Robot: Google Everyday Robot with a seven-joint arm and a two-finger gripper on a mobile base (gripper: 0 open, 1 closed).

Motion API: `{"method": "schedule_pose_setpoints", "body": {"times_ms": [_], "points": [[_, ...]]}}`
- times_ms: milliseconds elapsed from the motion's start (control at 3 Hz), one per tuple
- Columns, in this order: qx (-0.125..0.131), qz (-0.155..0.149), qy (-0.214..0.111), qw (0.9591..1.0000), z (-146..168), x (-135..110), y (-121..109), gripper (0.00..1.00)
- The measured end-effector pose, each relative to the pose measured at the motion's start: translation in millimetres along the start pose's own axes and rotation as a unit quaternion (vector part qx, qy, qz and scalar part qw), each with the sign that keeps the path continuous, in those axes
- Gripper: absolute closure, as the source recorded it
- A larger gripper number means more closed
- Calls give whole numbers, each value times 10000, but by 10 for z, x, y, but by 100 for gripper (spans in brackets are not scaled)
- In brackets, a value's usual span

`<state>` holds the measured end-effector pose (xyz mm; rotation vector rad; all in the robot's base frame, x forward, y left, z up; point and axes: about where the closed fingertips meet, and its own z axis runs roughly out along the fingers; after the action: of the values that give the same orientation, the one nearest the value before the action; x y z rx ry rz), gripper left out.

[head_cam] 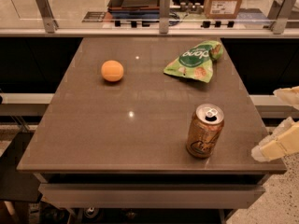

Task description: Move orange can near orange

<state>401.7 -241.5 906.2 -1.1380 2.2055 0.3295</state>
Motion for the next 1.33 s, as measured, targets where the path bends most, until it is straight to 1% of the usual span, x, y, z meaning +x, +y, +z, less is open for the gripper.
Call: {"method": "schedule_pose_setpoints", "body": {"times_ms": [333,667,1000,1333], "points": [[-2,3,4,10000,-1,-1,1,0],[-97,24,-208,9997,-41,-66,83,0],[-202,6,-663,9976,-104,-218,185,0],[-305,-112,-981,9946,6,-318,346,0]]}}
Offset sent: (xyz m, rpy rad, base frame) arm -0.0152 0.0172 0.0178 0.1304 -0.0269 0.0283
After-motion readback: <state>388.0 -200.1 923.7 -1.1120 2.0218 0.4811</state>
